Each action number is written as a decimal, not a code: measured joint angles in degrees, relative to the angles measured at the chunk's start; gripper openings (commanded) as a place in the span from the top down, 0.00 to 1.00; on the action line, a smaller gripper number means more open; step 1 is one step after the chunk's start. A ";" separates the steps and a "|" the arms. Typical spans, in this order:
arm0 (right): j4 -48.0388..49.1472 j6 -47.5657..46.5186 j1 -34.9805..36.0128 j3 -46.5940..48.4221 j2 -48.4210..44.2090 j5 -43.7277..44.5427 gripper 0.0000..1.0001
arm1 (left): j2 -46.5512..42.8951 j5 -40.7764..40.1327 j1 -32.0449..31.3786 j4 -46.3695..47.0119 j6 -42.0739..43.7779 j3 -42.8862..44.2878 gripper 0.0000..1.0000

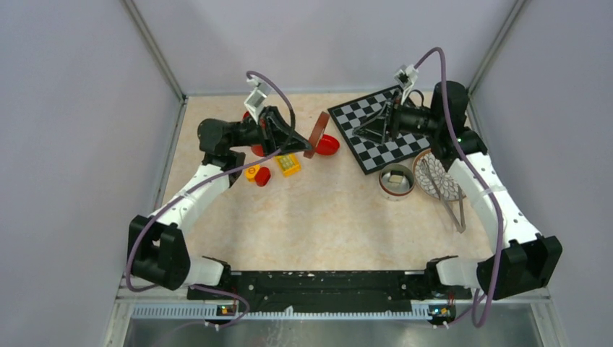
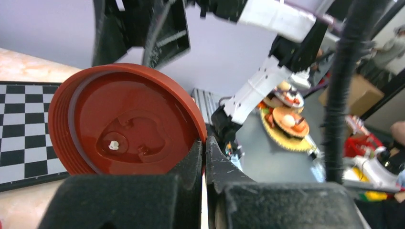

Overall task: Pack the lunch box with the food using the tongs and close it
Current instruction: Pick up the box lid from the center of the board.

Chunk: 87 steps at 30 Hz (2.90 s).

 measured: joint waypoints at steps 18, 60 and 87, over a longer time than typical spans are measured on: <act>11.10 18.86 9.46 -5.90 -1.66 10.14 0.31 | 0.66 -12.02 2.99 18.32 -28.15 -7.54 1.00; 11.37 25.40 16.65 -3.89 3.56 17.64 0.46 | 3.04 -16.41 -0.15 17.40 -25.05 -9.49 1.00; 10.88 22.34 8.90 -3.32 2.43 16.81 0.41 | 3.21 -18.40 2.73 21.92 -29.18 -9.57 1.00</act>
